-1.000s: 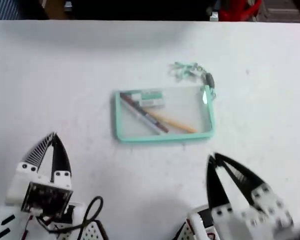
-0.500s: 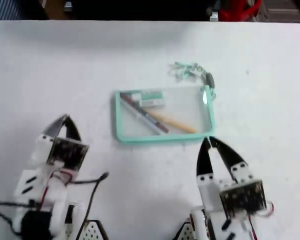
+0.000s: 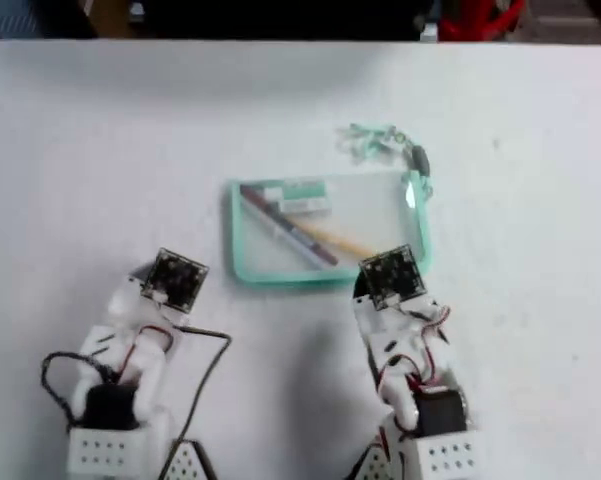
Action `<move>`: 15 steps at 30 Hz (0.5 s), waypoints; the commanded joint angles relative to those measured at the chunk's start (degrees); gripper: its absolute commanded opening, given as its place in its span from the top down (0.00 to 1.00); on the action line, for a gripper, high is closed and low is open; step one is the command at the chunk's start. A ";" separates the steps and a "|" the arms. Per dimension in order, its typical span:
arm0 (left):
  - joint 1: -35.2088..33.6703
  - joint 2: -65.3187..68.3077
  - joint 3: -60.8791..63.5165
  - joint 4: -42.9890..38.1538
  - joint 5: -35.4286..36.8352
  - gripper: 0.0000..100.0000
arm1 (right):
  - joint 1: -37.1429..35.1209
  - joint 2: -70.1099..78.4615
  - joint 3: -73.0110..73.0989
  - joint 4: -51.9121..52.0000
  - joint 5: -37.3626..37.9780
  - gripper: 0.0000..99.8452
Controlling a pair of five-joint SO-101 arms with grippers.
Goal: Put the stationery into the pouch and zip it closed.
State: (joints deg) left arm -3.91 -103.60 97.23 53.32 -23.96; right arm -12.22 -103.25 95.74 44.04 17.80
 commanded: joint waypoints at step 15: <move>0.84 -0.75 -0.88 20.84 16.09 0.97 | 1.45 0.31 1.05 28.53 -14.51 0.98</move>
State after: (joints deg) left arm -3.82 -103.69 97.23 73.01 -12.26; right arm -12.31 -102.64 96.35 71.21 6.29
